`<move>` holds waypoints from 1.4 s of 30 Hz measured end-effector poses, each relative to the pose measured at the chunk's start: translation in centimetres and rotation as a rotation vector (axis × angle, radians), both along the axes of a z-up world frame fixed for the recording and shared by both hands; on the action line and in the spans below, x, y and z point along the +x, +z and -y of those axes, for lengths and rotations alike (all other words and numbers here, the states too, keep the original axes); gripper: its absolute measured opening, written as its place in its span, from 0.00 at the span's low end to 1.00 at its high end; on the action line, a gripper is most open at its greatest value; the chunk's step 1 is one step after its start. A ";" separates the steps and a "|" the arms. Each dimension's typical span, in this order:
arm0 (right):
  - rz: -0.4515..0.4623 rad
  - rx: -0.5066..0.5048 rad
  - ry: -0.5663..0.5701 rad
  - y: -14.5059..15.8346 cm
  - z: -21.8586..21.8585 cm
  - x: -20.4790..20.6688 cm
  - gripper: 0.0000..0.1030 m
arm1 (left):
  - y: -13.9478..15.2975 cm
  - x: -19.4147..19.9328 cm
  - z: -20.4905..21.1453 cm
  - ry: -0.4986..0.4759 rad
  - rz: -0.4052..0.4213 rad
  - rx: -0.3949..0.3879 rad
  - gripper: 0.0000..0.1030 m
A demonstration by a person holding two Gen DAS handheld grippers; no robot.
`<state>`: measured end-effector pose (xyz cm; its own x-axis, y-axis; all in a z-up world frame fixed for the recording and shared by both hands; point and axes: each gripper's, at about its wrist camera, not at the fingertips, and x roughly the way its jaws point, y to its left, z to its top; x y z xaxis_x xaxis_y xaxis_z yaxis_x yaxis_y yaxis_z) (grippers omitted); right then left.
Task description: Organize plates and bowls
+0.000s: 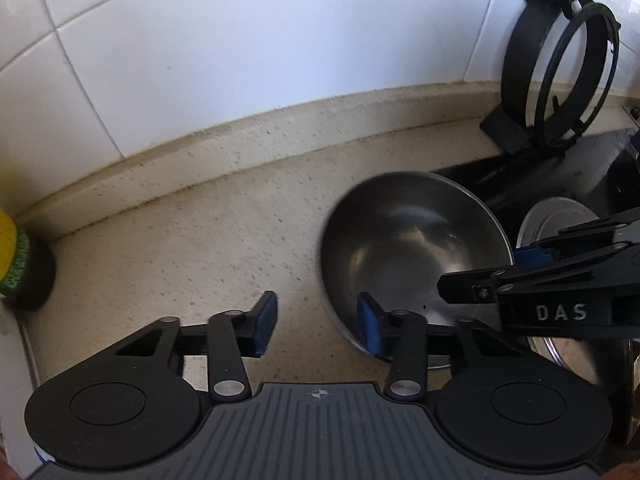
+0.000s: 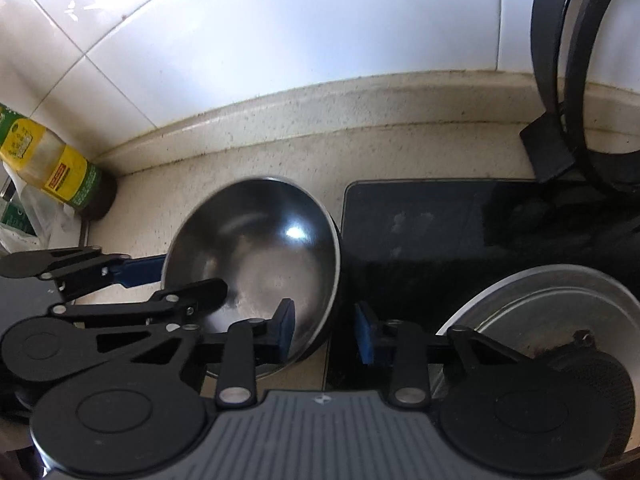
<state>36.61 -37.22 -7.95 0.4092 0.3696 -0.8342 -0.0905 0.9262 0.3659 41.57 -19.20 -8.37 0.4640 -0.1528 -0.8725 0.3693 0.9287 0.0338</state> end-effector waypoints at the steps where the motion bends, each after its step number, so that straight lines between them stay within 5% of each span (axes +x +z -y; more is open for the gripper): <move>1: -0.002 0.008 0.001 -0.1 0.0 0.0 0.42 | -0.1 0.0 0.1 -0.004 -0.008 -0.002 0.41; 5: 0.008 0.028 0.006 0.0 0.0 0.2 0.41 | -0.4 -0.2 0.4 -0.023 -0.020 -0.017 0.31; 26: 0.060 0.059 -0.019 2.7 0.5 -0.9 0.41 | 2.8 -1.3 -0.3 -0.019 0.050 -0.053 0.35; 42: 0.165 0.043 0.040 8.4 -2.6 -3.7 0.41 | 8.1 -5.2 -3.1 0.034 0.168 -0.077 0.38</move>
<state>32.91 -34.63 0.48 0.5232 0.4227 -0.7400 -0.1894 0.9043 0.3827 36.41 -16.14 -0.32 0.6085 -0.1980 -0.7684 0.3326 0.9429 0.0204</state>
